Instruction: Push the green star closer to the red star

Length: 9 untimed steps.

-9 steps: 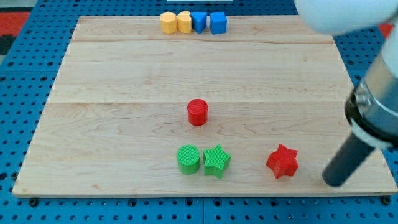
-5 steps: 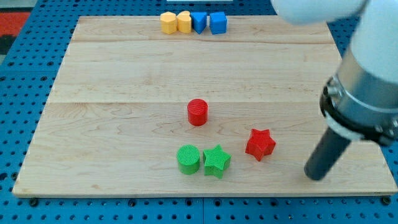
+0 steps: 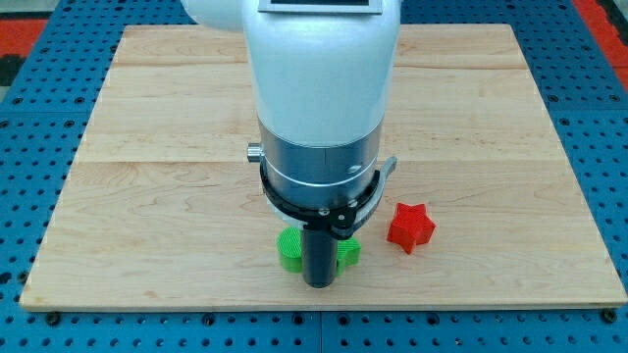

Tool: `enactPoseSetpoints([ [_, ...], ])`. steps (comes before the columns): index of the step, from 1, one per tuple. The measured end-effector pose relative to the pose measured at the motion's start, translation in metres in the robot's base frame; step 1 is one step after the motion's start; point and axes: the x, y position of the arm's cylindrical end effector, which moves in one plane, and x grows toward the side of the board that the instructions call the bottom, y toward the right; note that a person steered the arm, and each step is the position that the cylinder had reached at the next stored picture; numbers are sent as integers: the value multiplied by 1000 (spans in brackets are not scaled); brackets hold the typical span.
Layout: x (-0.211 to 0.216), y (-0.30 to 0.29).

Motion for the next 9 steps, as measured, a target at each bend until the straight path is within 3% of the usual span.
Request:
enactPoseSetpoints([
  [5, 2, 59],
  [7, 2, -21],
  [9, -13, -21],
])
